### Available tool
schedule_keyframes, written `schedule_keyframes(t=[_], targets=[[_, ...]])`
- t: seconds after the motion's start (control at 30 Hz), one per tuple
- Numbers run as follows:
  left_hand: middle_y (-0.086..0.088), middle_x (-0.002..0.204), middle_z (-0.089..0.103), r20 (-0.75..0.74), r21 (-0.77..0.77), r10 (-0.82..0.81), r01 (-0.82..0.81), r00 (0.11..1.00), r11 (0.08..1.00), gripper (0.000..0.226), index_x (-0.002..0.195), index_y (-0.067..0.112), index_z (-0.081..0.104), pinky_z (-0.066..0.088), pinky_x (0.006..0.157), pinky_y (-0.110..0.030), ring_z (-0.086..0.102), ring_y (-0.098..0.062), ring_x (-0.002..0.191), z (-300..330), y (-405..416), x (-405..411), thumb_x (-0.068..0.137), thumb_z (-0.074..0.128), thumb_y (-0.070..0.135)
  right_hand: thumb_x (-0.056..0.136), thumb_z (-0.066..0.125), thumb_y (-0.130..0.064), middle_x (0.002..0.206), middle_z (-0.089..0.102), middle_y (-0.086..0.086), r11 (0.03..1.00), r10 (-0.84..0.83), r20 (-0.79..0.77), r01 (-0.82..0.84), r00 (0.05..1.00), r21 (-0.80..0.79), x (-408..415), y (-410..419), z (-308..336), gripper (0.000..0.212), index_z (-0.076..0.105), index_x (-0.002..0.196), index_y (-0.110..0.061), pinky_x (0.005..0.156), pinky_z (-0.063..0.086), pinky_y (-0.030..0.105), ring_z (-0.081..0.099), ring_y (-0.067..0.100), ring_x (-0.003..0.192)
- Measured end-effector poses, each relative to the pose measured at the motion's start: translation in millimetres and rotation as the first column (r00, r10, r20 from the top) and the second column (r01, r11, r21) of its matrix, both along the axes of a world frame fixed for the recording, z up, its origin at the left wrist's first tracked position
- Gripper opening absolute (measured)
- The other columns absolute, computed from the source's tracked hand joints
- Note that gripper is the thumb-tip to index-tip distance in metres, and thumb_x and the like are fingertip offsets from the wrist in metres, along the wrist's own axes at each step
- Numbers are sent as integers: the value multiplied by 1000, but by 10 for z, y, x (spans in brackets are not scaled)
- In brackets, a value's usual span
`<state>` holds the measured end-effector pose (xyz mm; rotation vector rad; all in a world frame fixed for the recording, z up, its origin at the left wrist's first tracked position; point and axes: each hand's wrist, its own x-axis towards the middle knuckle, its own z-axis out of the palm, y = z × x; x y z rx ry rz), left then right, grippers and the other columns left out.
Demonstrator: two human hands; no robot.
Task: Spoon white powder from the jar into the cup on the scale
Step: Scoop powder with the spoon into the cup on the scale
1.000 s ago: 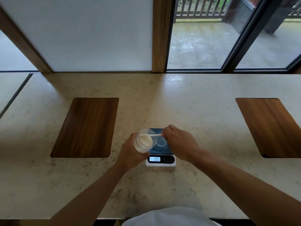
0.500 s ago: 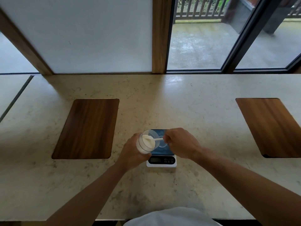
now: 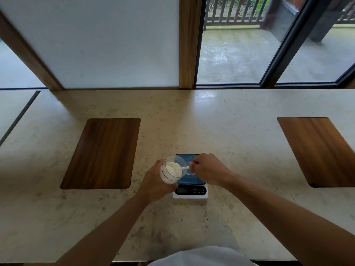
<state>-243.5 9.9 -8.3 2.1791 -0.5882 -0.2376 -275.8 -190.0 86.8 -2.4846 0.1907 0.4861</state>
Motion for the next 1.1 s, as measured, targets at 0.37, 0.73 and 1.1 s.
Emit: schedule_keyframes(t=[0.37,0.73,1.1], targets=[[18,107,55,-22,-15,63,-63,998,998,78,120,40,40,44,76,-5,59,-5,93,-42,68,-15,61,92,34,99,49,-22,65,57,-4,993,-75,-35,78,997,85,-15,13,37,34,73,79,-9,46,34,14,45,7,51],[13,107,57,-46,-23,78,-79,996,997,79,123,29,44,45,73,-8,60,-9,91,15,14,-31,60,91,35,96,52,-19,65,60,-5,971,-170,-43,175,984,161,-65,-88,115,32,70,70,-14,42,32,10,47,8,52],[16,104,56,-80,-5,102,-102,992,995,77,121,32,43,45,72,-6,59,-7,90,11,3,-51,62,91,34,98,52,-20,56,56,-4,936,-249,-55,255,967,245,-114,-191,111,32,74,76,-12,37,32,16,41,6,41]])
